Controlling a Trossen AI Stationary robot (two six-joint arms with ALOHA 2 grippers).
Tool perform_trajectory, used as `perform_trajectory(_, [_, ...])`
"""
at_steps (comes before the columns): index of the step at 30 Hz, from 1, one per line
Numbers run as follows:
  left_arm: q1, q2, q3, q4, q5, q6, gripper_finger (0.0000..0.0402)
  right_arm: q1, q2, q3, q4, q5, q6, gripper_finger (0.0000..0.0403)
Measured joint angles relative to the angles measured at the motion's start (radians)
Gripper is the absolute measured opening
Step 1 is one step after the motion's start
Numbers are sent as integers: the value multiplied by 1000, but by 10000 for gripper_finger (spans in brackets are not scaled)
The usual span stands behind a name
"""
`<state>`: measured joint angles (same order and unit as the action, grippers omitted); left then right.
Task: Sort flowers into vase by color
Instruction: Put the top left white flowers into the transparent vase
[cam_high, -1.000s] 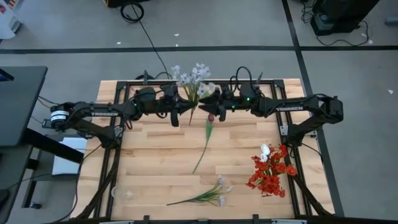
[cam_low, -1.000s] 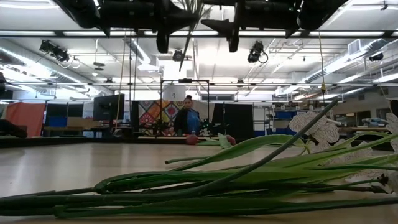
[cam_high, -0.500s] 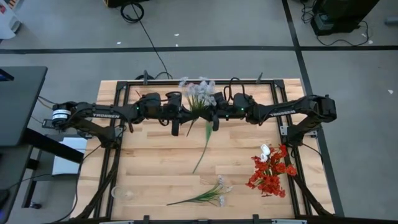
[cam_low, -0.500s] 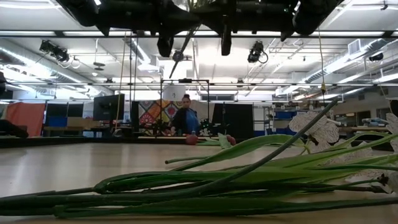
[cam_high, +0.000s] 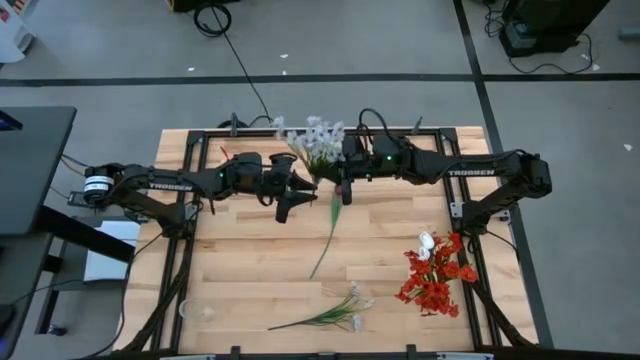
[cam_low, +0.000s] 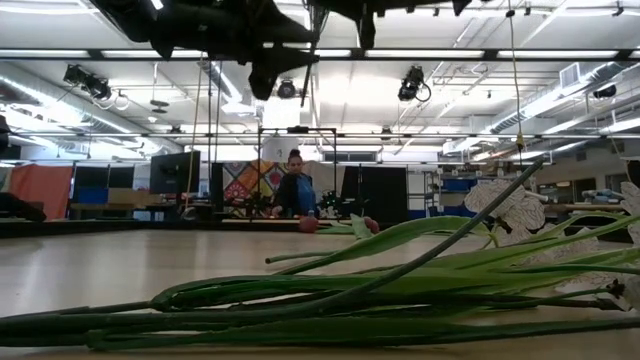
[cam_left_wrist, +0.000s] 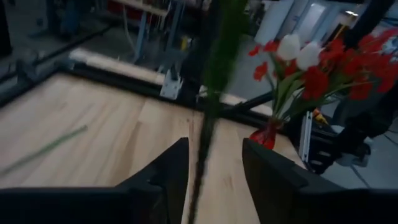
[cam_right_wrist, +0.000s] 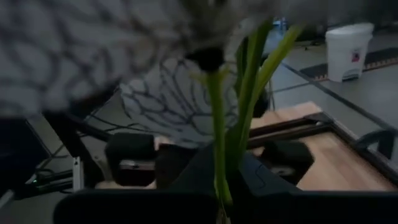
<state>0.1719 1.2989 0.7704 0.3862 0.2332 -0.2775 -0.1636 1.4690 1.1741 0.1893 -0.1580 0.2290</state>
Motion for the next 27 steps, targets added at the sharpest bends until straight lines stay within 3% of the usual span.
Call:
perform_trajectory(7, [-4, -1, 1, 96, -1, 25, 109, 7, 1, 23, -31, -19, 8, 15])
perform_trajectory(12, [-4, -4, 1, 93, 30, 126, 20, 28, 1, 23, -34, 30, 9, 22])
perform_trajectory(17, [-6, -36, 1, 66, 25, 156, 8, 26, -20, 23, -97, 140, 67, 119])
perform_trajectory(21, [-6, -120, 0, -12, -52, 208, 5, 25, -96, 23, -236, 248, 103, 195])
perform_trajectory(24, [1, -188, 0, -91, -55, 272, 4, 24, -165, 23, -328, 265, 86, 219])
perform_trajectory(27, [19, -250, -7, -133, -48, 269, 3, 23, -241, 23, -421, 270, 81, 209])
